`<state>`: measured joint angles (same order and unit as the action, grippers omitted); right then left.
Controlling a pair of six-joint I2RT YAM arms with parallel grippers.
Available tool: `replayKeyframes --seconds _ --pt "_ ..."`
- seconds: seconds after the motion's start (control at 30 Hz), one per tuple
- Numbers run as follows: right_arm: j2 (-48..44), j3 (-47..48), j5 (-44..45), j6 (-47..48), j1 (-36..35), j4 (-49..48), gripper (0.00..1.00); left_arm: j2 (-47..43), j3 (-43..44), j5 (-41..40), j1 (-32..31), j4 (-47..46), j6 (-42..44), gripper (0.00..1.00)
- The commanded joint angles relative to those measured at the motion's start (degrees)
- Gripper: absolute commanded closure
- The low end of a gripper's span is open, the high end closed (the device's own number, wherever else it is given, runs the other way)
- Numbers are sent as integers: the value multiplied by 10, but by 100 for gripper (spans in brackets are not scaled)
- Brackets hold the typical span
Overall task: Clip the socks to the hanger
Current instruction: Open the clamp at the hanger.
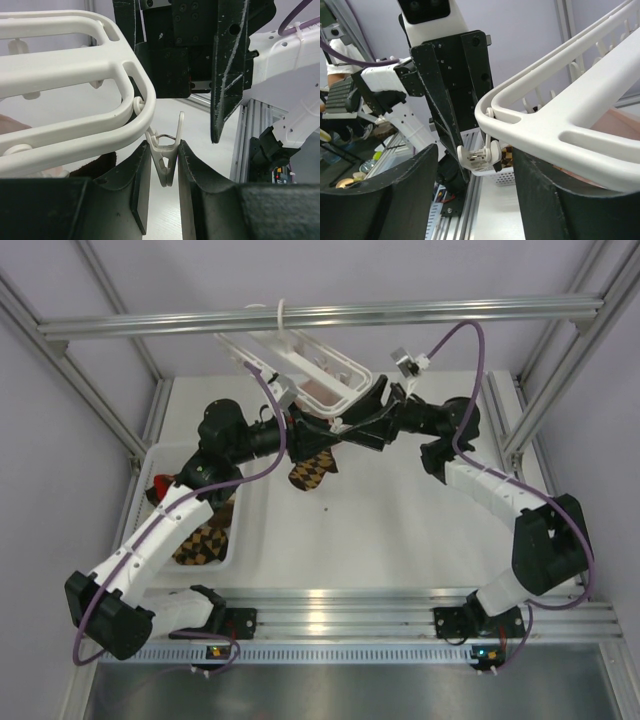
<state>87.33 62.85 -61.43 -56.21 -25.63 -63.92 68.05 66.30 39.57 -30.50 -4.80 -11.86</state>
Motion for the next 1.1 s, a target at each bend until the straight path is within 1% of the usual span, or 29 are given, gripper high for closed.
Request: replayKeyframes --seconds 0.0,0.07,0.13,0.17,0.23,0.27,0.33,0.37,0.47,0.5,0.53,0.57,0.6,0.63,0.67,0.7,0.73,0.83,0.87,0.9,0.97,1.0,1.07 --pt "6 33 6 7 -10 -44 41 4 -1 37 -2 -23 -5 100" --pt "9 36 9 7 -11 -44 45 4 -3 37 -2 -23 -5 100" --pt "10 37 11 7 -11 -44 47 4 -2 39 -2 -21 -4 100" --pt "13 38 12 7 -11 -44 51 4 -2 38 -1 -22 -4 100" --pt "14 36 19 7 -11 -44 56 4 -1 39 -1 -19 -4 100" --pt "14 37 23 7 -11 -41 60 4 -1 39 -1 -18 -4 100" --pt "16 38 25 5 -11 -41 62 3 -2 39 -2 -18 -4 100" --pt "17 38 25 5 -11 -41 71 3 -1 39 -2 -17 -4 100" --pt "17 39 25 8 -10 -39 86 4 0 35 -2 -14 -4 100" --pt "17 38 24 10 -11 -39 96 3 1 28 -1 -14 -4 97" --pt "16 37 24 12 -11 -37 100 3 1 22 -1 -8 -4 88" --pt "14 37 25 13 -11 -33 100 0 2 16 -1 -3 -2 76" --pt "14 35 28 13 -11 -30 100 -3 2 10 -1 2 0 59" --pt "14 34 32 14 -11 -25 100 -5 1 -4 -1 7 2 50" --pt "14 34 33 15 -11 -17 100 -15 1 -10 -1 14 6 46" --pt "14 34 38 15 -10 -14 100 -20 -2 -17 -1 18 11 36" --pt "14 35 40 15 -11 -10 100 -27 -5 -22 -1 23 17 34" --pt "12 37 47 12 -11 5 100 -53 -6 -61 -1 45 35 30" --pt "10 37 48 9 -11 7 100 -65 -6 -81 -1 45 46 30" --pt "9 37 53 5 -10 15 100 -71 -5 -89 -1 73 53 30" --pt "8 37 59 -3 -11 27 100 -90 -2 -110 -1 91 74 29" --pt "8 38 66 -14 -11 42 100 -95 -1 -134 -1 99 78 29" --pt "6 38 72 -26 -11 58 100 -112 1 -143 4 122 93 29"
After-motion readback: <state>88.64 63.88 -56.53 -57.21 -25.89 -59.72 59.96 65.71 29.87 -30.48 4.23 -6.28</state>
